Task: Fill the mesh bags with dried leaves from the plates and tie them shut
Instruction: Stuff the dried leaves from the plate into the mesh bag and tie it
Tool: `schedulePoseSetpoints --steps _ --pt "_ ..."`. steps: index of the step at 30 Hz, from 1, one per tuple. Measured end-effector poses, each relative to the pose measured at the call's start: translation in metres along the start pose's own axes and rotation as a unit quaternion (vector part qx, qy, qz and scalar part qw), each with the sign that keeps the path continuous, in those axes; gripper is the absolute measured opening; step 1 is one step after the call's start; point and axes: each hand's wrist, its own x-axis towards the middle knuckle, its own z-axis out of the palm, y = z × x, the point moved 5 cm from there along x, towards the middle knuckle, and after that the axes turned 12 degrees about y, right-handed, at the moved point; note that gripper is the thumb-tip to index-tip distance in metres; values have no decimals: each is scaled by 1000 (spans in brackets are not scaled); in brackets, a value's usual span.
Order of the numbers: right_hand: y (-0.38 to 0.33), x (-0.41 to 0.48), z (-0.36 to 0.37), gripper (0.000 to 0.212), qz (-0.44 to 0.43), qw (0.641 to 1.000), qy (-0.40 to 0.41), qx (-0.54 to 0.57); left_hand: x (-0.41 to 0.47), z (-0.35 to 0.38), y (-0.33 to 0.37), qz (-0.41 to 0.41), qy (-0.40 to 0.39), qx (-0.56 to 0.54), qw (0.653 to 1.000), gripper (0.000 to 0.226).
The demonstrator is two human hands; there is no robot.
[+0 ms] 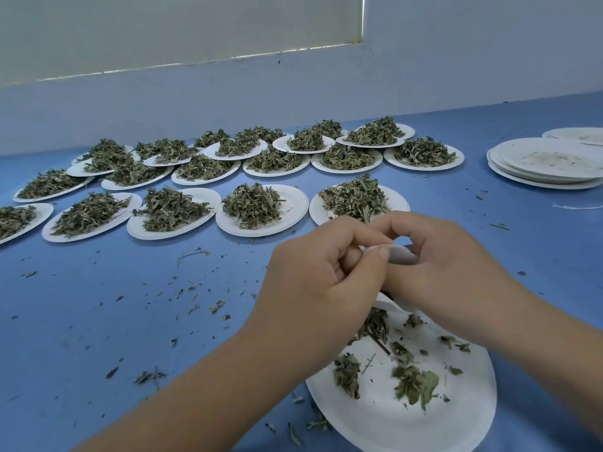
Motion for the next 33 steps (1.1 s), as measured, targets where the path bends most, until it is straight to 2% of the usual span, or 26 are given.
schedulePoseSetpoints --steps 5,10,15,17,19,21,22,24,27,33 --pt "0 -1 -5 23 75 987 -119 73 6 -10 -1 4 24 11 1000 14" --pt "1 -1 -4 8 29 998 -57 0 2 -4 3 14 -10 6 1000 11" --pt "2 1 -2 10 -19 996 18 -91 -2 3 4 25 -42 8 999 12" --pt "0 2 -4 12 -24 996 21 -83 0 1 4 31 -32 16 999 12" --pt "-1 3 -9 12 -1 1000 -14 -11 2 -3 5 45 -8 30 999 11" --pt "-2 2 -10 22 48 990 -107 80 4 -7 4 47 14 32 998 10" --pt "-4 -1 -9 30 58 981 -155 100 4 -8 3 41 20 27 999 10" --pt "-6 -6 -5 48 29 975 -211 71 4 -9 3 35 23 25 999 11" --pt "-7 -8 1 52 -16 986 -164 1 2 -6 3 39 12 32 999 11" --pt "-8 -5 2 22 -35 997 -71 12 -2 0 4 26 -15 -7 1000 14"
